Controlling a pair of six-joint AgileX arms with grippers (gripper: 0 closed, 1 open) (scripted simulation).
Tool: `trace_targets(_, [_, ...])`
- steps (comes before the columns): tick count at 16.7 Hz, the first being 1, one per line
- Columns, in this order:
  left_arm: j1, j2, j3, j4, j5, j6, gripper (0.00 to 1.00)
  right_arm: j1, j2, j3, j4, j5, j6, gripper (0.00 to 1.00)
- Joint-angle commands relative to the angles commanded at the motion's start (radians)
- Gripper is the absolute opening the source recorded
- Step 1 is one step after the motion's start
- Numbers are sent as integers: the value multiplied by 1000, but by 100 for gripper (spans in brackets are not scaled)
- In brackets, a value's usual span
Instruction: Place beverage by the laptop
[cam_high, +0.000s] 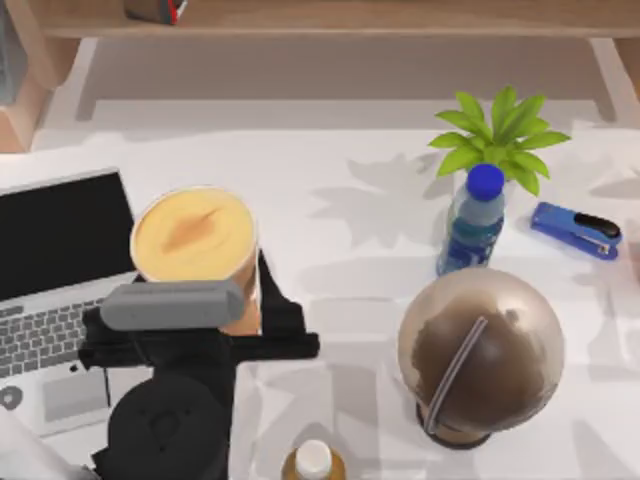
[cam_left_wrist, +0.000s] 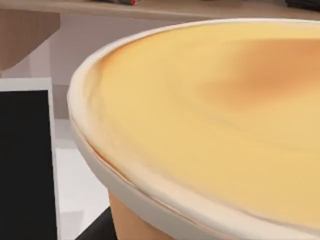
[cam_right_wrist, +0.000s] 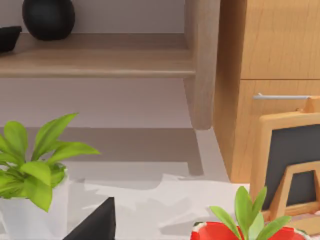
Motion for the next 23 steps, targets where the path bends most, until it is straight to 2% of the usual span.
trace_targets(5, [-1, 76, -10, 74, 2, 1, 0, 0, 0, 0, 0, 0, 0, 100])
trace_targets(13, [0, 122, -37, 75, 6, 1, 0, 0, 0, 0, 0, 0, 0, 100])
trace_targets(23, [0, 122, -37, 75, 6, 1, 75, 0, 0, 0, 0, 0, 0, 100])
